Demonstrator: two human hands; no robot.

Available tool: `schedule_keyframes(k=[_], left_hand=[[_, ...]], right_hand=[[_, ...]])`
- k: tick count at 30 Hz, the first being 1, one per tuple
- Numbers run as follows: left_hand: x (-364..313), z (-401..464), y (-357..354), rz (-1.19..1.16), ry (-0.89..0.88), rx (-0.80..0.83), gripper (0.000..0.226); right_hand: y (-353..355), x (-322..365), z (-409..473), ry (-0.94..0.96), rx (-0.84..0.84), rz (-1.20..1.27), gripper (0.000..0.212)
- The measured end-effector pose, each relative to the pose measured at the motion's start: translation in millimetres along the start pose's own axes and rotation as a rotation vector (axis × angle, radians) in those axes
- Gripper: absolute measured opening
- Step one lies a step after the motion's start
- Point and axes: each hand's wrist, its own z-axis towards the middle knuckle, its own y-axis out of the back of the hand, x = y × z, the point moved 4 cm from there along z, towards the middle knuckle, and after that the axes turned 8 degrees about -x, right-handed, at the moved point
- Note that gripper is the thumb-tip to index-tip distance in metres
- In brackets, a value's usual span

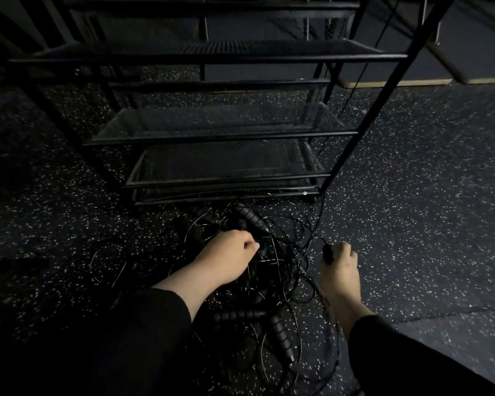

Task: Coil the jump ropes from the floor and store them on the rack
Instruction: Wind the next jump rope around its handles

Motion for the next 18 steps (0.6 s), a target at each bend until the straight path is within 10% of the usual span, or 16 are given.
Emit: schedule_keyframes(k=[10, 18], left_hand=[[-36, -39, 72, -0.018, -0.081, -0.178, 0.021], [-71, -104, 127, -0.157, -0.124, -0.303, 0.061]], right_hand=[[64, 125, 3, -0.149, 0.409, 0.481, 0.022], [172, 259, -88, 0.601, 0.567, 0.137, 0.023]])
